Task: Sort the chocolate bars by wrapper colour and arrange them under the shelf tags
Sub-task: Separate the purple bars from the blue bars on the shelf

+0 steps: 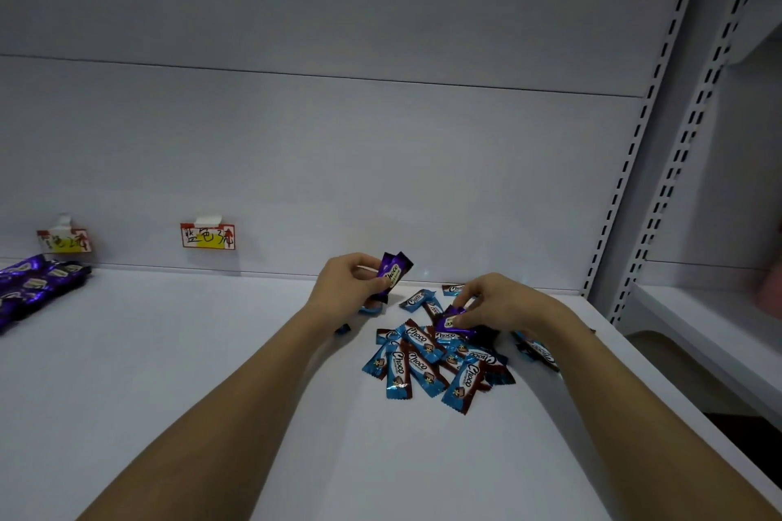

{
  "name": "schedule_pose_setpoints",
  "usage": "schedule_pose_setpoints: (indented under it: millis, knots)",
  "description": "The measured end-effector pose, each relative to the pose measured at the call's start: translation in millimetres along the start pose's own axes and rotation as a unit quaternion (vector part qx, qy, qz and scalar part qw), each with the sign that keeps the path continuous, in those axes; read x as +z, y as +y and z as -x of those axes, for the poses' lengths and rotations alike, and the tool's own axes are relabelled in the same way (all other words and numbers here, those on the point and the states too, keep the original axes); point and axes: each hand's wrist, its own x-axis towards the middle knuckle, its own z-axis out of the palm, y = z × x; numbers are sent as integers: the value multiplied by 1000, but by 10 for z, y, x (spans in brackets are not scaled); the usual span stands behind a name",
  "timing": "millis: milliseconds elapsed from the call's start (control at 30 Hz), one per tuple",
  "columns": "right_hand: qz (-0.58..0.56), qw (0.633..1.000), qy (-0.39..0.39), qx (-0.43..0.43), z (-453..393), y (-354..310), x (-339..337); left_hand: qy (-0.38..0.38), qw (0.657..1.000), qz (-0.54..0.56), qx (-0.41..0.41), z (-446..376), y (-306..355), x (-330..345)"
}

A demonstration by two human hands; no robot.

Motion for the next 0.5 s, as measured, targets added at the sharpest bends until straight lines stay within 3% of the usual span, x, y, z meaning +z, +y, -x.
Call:
schedule_pose_setpoints:
  millis: [133,267,500]
  knots:
    - [-25,999,42,-22,47,-131,4,25,1000,-5,-7,106,-18,-229]
    - [-135,984,83,-78,97,-504,139,41,999,-20,4,246,23,-559]
    - [-278,952,-41,-123,197,-1523,862,87,996,-32,8,642,40,-1415]
